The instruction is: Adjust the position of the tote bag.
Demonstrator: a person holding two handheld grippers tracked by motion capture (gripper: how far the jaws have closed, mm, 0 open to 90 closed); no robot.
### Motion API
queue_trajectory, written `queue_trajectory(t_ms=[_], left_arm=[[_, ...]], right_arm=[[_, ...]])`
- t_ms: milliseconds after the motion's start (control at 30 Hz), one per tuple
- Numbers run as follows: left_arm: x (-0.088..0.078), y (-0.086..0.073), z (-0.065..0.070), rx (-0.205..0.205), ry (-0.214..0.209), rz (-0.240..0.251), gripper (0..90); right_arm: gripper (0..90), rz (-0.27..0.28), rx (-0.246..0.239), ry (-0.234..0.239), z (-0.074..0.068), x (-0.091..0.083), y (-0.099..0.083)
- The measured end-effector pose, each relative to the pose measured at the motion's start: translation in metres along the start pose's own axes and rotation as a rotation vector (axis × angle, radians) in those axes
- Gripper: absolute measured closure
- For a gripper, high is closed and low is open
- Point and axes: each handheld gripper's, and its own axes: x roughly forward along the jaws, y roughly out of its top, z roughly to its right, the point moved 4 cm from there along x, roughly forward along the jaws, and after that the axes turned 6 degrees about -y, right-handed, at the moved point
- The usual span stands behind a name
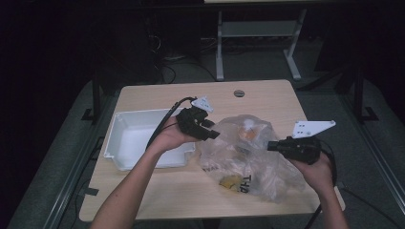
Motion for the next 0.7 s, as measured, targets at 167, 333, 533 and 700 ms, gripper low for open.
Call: queue_trajectory(t_ms=[167,333,533,700], left_arm=[[-0.009,0.003,0.004,0.024,-0.006,0.004,49.0],[-0.018,0.010,0.011,0.046,-0.010,0.028,46.1],[-0.026,0.021,0.023,0.068,-0.025,0.063,44.8],[-0.023,0.030,0.035,0.110,-0.044,0.050,42.7]], right_arm=[[89.2,-0.009,-0.003,-0.001,-0.002,0.005,0.005],[89.2,-0.004,-0.013,-0.005,-0.005,0.008,0.012],[89.2,-0.005,-0.023,-0.003,-0.009,0.008,0.017],[89.2,0.005,-0.025,-0.004,-0.010,0.008,0.019]])
